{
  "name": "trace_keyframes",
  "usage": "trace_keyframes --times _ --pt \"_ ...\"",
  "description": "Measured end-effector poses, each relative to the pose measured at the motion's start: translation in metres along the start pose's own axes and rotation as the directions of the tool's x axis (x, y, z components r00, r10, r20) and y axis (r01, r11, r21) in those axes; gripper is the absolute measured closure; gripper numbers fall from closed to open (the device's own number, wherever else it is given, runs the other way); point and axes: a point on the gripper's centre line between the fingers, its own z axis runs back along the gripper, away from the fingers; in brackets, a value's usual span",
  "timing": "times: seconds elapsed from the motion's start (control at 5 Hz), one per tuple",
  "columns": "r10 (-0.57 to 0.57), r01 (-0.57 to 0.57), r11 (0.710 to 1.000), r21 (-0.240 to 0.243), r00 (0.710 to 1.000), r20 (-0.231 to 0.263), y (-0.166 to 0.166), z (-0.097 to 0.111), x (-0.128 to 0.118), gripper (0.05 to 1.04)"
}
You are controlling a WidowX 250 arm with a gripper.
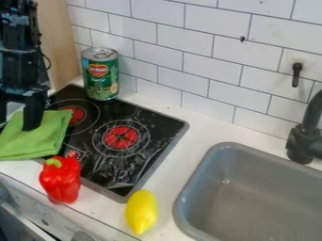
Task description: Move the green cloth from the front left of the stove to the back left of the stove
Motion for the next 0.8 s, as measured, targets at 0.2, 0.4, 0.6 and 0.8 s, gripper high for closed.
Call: trace_keyframes --times 0.2,0.4,0.6,0.8 --pt "-0.009 0.01 1.0 0.025 1.0 -0.014 0.006 -0.008 0.006 0.083" --pt "-0.015 0.015 1.0 0.027 1.0 0.004 0.013 -0.012 0.013 0.083" --pt "-0.025 0.025 1.0 -0.012 0.999 0.025 0.011 -0.015 0.016 0.083" --pt "-0.015 0.017 0.998 -0.055 0.999 0.047 0.006 -0.013 0.023 0.083"
